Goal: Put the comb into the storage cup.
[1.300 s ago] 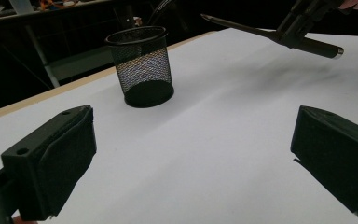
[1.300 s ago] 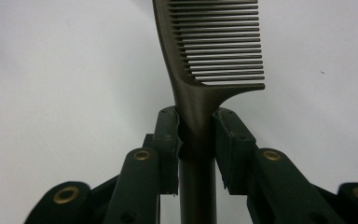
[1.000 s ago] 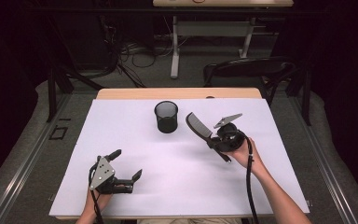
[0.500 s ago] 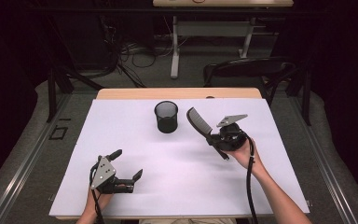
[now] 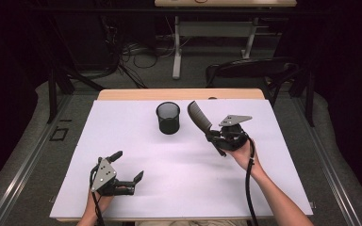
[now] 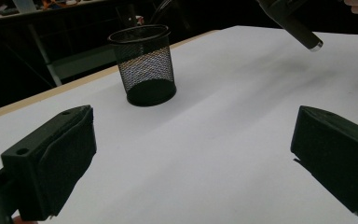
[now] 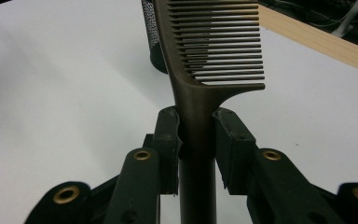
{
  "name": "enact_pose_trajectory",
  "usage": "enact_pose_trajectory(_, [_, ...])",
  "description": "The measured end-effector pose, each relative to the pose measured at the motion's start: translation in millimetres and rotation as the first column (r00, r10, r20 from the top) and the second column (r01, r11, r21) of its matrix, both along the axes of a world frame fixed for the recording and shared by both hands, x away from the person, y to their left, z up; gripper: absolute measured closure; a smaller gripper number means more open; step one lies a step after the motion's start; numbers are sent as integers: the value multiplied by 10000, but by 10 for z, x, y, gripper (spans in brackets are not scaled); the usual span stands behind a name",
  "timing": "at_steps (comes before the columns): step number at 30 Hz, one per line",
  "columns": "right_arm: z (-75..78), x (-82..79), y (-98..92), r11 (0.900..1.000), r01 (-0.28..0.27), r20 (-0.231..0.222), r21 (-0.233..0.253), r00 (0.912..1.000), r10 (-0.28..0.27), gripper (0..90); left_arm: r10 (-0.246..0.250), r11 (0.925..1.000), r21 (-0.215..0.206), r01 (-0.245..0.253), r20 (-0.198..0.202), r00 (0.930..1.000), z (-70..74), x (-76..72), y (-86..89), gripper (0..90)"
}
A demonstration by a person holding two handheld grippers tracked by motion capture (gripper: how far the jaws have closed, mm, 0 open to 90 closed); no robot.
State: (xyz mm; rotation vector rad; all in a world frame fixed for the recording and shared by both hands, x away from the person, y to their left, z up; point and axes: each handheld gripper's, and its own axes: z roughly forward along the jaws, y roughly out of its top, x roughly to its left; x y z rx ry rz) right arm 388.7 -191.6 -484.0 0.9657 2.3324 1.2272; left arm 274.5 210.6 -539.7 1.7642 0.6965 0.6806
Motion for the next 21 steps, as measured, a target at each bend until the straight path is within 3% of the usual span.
enact_pose_trajectory(14, [17, 14, 107, 9990, 34, 663, 435, 9978, -63, 721, 111, 9999, -85, -111, 0, 9999, 1, -37, 35, 1])
enact_pose_trajectory(21, [25, 29, 91, 9983, 167, 748, 550, 9970, -208, 721, 39, 10000, -75, -39, 3, 10000, 2, -27, 32, 1])
